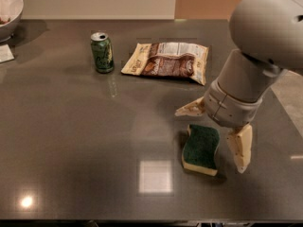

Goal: Move sponge near brown chip bag

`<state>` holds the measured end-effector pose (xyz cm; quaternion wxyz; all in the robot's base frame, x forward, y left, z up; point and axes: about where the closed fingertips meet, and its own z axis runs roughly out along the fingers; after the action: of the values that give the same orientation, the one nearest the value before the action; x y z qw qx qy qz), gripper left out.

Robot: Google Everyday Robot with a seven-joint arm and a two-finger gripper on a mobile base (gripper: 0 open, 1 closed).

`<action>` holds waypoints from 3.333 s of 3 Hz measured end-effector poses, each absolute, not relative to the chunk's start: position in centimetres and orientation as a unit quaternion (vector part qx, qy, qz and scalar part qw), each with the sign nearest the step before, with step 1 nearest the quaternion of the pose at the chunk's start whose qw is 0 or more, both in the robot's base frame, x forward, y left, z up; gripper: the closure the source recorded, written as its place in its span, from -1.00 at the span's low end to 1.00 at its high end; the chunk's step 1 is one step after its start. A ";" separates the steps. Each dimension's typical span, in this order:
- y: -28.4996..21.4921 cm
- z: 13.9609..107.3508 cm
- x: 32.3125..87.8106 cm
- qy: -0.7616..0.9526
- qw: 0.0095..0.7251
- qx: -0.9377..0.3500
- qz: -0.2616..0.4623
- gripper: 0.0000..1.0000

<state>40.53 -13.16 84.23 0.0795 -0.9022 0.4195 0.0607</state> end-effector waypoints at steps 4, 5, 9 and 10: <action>-12.6 82.5 41.3 0.386 0.045 -0.921 0.037 0.30; -12.6 83.4 43.6 0.411 0.047 -0.910 0.017 0.76; -13.2 83.0 56.6 0.553 0.070 -0.830 0.005 0.66; -13.6 82.9 58.4 0.572 0.075 -0.816 0.001 0.17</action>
Offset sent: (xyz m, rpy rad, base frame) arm -0.0025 0.0068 -0.0253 -0.0857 0.0083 0.1175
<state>58.43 -13.61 82.93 0.0753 -0.8165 0.5725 0.0009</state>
